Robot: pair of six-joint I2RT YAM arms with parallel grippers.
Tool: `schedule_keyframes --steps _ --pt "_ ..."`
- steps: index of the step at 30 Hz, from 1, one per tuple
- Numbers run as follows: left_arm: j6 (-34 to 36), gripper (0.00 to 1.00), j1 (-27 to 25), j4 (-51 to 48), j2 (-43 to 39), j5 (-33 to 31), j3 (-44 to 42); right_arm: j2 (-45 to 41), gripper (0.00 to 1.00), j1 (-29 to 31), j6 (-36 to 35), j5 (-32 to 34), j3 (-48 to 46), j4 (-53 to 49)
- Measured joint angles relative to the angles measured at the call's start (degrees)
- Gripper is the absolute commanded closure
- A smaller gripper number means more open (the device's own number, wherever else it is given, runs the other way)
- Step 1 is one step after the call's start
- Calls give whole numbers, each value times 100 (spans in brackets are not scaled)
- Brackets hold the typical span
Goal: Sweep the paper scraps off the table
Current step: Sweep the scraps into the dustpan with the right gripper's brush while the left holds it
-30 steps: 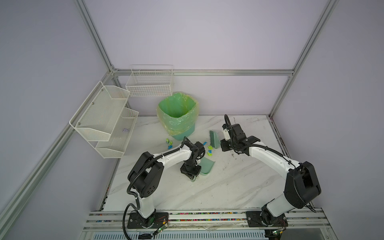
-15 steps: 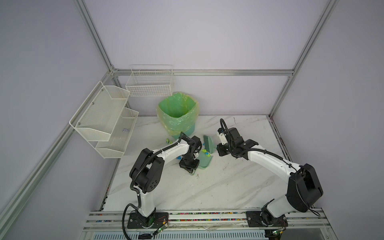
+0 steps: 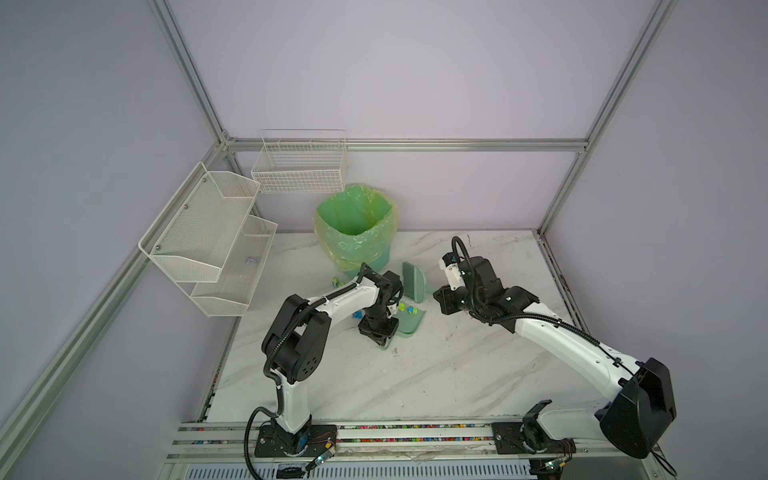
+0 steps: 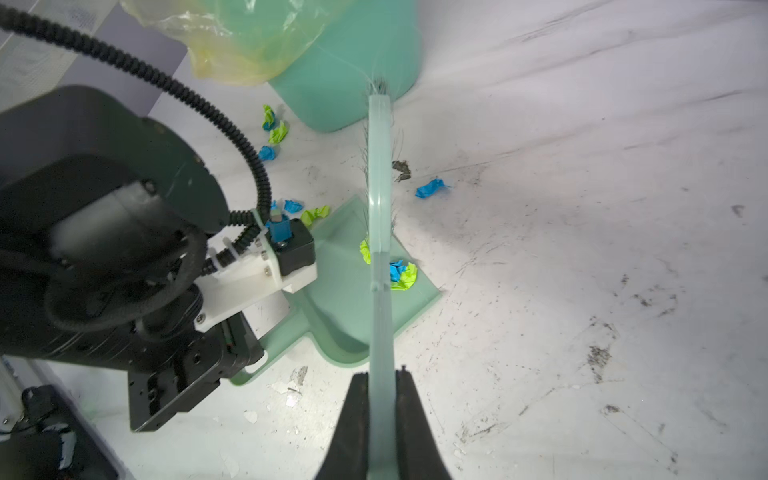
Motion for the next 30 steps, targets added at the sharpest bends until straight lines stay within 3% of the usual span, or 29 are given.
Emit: schedule_keyframes --steps 6,14,24,30 --pt "0 100 9 -2 0 0 2 831 100 -39 -42 540 903 39" --pt "2 100 13 -31 0 4 0 2135 100 -55 -675 1086 1886 9" --pt "4 100 70 -76 2 24 94 2726 100 -66 -1451 1084 2282 -98" --pt "2 100 94 -66 70 68 164 2669 100 -59 -1709 640 2168 -280"
